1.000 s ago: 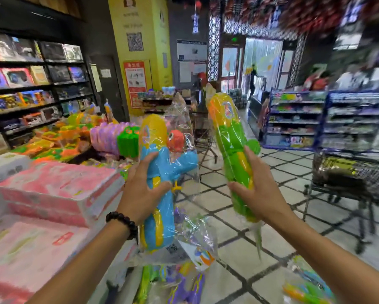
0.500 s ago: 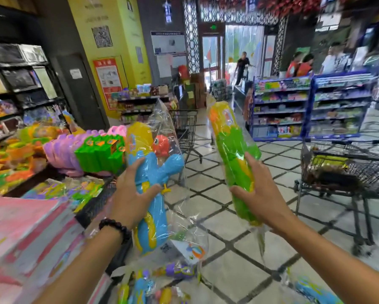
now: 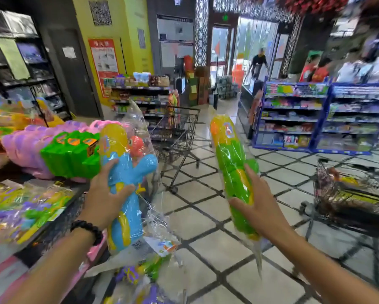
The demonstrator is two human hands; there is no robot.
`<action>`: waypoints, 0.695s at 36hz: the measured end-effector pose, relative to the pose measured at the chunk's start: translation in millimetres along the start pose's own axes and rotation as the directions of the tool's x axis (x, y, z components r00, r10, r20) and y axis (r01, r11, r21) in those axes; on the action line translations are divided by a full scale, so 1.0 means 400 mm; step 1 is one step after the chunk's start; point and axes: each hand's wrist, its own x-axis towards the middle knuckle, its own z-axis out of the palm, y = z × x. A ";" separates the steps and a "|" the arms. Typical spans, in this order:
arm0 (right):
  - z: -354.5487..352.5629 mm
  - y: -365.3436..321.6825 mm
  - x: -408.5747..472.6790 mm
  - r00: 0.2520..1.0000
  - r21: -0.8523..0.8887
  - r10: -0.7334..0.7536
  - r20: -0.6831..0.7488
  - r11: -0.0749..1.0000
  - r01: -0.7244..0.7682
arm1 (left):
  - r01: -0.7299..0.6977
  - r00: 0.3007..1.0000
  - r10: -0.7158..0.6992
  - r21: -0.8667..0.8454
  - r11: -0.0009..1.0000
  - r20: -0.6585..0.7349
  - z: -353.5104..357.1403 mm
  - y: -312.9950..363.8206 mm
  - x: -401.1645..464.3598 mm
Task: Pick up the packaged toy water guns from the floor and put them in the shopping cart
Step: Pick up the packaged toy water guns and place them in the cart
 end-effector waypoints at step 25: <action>0.282 0.381 1.220 0.997 0.123 -0.047 0.058 0.992 0.040 | -0.044 0.999 0.043 0.049 0.998 0.016 0.693 -0.071 1.030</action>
